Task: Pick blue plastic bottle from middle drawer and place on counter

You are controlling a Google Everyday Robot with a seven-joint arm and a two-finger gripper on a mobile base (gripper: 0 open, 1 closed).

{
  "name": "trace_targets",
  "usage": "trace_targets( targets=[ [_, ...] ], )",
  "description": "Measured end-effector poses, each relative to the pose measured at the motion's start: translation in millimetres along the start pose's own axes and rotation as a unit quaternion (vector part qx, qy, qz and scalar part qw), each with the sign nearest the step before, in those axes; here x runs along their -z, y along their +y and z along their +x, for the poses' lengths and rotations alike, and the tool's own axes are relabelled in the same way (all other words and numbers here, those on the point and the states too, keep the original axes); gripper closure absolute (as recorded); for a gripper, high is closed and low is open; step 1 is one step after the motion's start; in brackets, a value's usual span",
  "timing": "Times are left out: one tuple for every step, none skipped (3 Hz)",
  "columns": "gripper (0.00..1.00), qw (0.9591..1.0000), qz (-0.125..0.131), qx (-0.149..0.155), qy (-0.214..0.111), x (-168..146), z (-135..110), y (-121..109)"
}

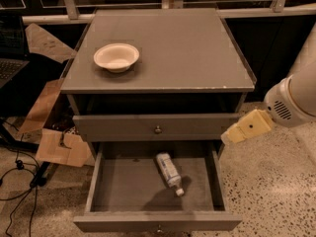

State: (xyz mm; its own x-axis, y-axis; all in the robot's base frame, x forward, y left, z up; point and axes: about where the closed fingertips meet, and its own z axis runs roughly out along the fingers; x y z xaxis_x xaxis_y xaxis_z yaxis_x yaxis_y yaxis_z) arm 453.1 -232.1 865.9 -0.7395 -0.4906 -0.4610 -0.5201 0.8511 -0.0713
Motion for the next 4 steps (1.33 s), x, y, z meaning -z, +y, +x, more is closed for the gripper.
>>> trace_targets(
  targets=[
    [0.00,1.0000,0.003,-0.001,0.001,0,0,0],
    [0.00,0.9995,0.012,-0.030,0.001,-16,6,1],
    [0.00,0.9960,0.033,-0.083,0.003,-61,19,2],
    [0.00,0.9919,0.033,-0.122,0.002,-102,29,8]
  ],
)
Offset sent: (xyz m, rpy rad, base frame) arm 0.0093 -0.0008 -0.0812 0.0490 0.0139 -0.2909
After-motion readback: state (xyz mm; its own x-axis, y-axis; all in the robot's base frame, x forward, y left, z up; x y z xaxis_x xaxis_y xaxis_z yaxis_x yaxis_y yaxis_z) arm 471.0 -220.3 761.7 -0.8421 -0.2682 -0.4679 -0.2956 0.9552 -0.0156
